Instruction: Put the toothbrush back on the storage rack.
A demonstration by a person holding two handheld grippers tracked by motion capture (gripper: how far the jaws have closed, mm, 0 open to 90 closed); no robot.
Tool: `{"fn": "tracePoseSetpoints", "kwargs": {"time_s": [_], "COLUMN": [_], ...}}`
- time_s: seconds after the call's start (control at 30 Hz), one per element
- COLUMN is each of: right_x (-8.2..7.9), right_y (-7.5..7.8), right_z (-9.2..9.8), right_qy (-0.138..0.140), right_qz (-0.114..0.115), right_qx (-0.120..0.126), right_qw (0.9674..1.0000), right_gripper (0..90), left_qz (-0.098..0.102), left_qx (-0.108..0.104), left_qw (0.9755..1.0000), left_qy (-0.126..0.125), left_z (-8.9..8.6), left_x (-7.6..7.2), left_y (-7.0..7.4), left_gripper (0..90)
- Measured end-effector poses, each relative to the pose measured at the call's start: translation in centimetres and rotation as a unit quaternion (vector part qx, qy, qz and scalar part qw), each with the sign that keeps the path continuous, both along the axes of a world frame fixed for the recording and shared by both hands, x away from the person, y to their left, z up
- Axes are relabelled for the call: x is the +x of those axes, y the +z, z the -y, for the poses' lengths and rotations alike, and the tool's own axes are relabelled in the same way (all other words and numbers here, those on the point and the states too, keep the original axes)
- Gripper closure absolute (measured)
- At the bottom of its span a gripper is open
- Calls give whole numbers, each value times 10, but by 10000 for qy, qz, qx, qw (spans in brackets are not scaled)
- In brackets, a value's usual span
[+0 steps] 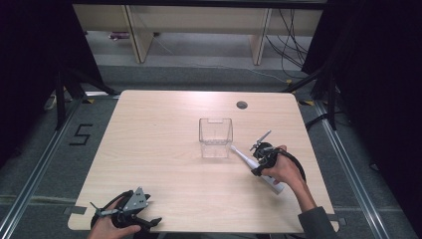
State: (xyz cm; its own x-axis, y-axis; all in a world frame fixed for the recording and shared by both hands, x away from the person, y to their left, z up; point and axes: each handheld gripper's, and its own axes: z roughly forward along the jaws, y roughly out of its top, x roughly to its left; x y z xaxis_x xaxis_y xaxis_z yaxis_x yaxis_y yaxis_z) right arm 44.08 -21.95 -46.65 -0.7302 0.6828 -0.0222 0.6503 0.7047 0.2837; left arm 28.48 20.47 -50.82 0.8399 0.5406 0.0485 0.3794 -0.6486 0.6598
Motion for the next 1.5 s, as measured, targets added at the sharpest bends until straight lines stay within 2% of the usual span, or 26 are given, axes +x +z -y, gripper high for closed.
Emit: {"fn": "tracePoseSetpoints", "kwargs": {"time_s": [0.13, 0.23, 0.43, 0.47, 0.5, 0.53, 0.63, 0.7, 0.77, 0.8, 0.87, 0.97, 1.0, 1.07, 1.17, 1.2, 1.3, 1.33, 1.47, 1.5], "right_x": [6, 9, 13, 15, 15, 15, 17, 18, 19, 22, 23, 25, 24, 29, 29, 32, 33, 33, 35, 33], "right_y": [-2, -3, -6, -7, -7, -7, -7, -8, -7, -8, -7, -8, -7, -8, -7, -7, -7, -6, -6, -6], "right_z": [-3, -3, -6, -7, -7, -9, -11, -11, -13, -12, -14, -13, -15, -14, -16, -16, -16, -17, -16, -17], "right_qy": [8, 78, -33, 112, 112, -32, -49, 35, 43, 148, 113, 159, 28, 239, 135, 202, 246, 114, 188, 108], "right_qz": [-118, -156, -356, -356, -356, -487, -530, -503, -578, -536, -633, -642, -695, -713, -834, -859, -925, -1033, -1016, -1037], "right_qx": [-160, -192, -292, -279, -279, -351, -441, -458, -525, -649, -692, -642, -683, -801, -830, -909, -874, -962, -989, -972], "right_qw": [9998, 9997, 9989, 9989, 9989, 9982, 9976, 9977, 9969, 9963, 9955, 9957, 9952, 9939, 9930, 9919, 9916, 9899, 9897, 9898], "right_gripper": [551, 566, 620, 626, 626, 632, 648, 650, 653, 655, 655, 656, 657, 661, 664, 666, 666, 667, 668, 669], "left_qz": [-2, -9, 1, -2, -2, 7, 8, 6, 2, 1, 7, 8, 10, 8, 5, 10, 9, 5, 12, 13], "left_qx": [1, 1, 3, 6, 6, 5, -1, 1, 2, 7, 10, 4, 4, 10, 3, 2, 11, 17, 9, 20], "left_qw": [10000, 10000, 10000, 10000, 10000, 10000, 10000, 10000, 10000, 10000, 10000, 10000, 10000, 10000, 10000, 10000, 10000, 10000, 10000, 10000], "left_qy": [22, 15, 11, 11, 11, -5, -4, -1, 7, -2, -19, -19, -14, -18, -21, -20, -21, -23, -19, -18], "left_z": [0, 0, 0, 0, 0, 0, 0, 0, 0, 0, 0, 0, 0, 0, 0, 0, 0, 0, 0, 0], "left_x": [0, 0, 0, 0, 0, 0, 0, 0, 0, 0, 0, 0, 0, 0, 0, 0, 0, 0, 0, 0], "left_y": [0, 0, 0, 0, 0, 0, 0, 0, 0, 0, 0, 0, 0, 0, 1, 1, 0, 0, 0, 0], "left_gripper": [157, 157, 157, 157, 157, 157, 157, 157, 157, 157, 157, 157, 157, 158, 158, 158, 157, 158, 158, 158]}}
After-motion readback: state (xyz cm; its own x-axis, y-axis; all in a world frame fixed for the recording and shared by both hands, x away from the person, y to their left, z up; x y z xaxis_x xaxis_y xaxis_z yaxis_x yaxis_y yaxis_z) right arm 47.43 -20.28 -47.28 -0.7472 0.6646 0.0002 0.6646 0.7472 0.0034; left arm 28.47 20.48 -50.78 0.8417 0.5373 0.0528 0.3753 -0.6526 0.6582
